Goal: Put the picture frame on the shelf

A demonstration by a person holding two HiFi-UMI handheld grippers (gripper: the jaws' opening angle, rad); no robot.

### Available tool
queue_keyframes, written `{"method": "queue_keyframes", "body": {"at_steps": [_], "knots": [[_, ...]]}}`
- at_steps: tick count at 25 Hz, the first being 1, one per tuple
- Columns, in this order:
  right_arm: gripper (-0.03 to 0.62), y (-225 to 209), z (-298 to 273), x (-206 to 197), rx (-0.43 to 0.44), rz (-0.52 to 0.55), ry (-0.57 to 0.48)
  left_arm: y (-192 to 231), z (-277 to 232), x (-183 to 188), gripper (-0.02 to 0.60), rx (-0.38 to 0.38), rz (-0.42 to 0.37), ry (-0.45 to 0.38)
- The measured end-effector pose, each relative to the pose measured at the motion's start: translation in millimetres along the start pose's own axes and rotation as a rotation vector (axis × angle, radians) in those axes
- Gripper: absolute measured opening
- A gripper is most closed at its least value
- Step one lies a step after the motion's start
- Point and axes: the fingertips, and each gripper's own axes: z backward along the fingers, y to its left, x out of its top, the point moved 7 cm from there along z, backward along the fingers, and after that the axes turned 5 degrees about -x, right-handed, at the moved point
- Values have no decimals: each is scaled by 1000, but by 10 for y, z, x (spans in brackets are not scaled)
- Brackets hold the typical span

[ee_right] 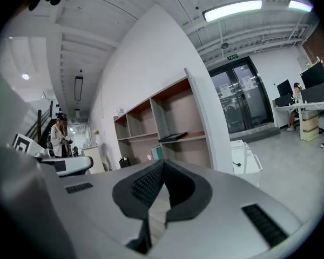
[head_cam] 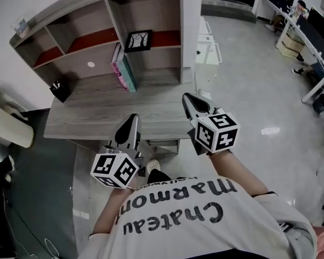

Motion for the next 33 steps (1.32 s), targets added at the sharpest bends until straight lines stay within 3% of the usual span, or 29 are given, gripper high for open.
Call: {"method": "queue_keyframes", "body": {"at_steps": [14, 33], "knots": [[6, 14, 713, -232, 5, 69, 18, -564, 356, -322, 17, -9, 8, 30], [6, -21, 1005, -403, 2, 46, 51, -774, 540, -429, 17, -2, 29, 26]]}}
